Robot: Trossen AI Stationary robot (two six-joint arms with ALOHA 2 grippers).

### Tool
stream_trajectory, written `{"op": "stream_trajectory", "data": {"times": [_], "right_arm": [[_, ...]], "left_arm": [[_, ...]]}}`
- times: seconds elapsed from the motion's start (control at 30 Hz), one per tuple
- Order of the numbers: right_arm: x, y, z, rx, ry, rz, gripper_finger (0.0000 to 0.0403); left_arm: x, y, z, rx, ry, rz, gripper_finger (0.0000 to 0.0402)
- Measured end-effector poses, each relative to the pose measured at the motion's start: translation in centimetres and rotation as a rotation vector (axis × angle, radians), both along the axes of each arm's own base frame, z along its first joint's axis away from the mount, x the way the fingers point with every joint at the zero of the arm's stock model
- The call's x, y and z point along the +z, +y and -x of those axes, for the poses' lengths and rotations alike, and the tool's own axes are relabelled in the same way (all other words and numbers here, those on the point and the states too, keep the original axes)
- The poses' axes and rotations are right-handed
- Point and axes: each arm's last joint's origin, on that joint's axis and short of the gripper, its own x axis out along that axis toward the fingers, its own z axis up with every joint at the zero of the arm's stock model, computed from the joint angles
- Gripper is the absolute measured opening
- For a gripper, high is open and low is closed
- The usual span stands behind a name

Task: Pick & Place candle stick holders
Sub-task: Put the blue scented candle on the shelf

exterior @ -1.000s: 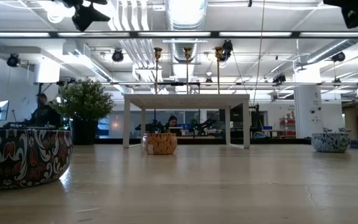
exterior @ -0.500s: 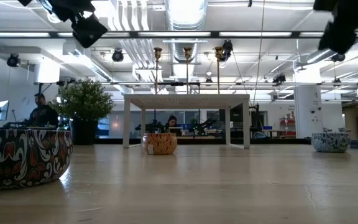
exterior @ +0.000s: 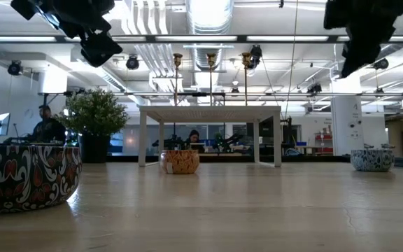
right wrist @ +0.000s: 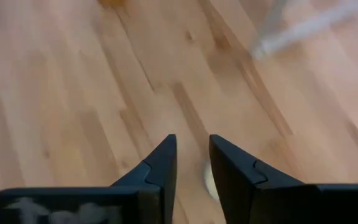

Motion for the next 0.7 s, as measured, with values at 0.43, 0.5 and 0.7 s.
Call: {"op": "stream_trajectory", "data": {"times": [0.43,0.5,0.7], "right_arm": [[-3.8,-1.2,-2.4,-0.132,0.500,0.060,0.0263],[-4.5,-1.3,-2.7,-0.129,0.533,0.061,0.0278],[-6.4,-1.2,-2.9,-0.101,0.573,0.060,0.0307]], "left_arm": [[1.0,0.1,-0.5,-0.064,-0.180,-0.179,0.0232],[1.2,0.2,-0.5,-0.044,-0.193,-0.221,0.0232],[1.0,0.5,0.4,0.088,-0.209,-0.342,0.0232]]}}
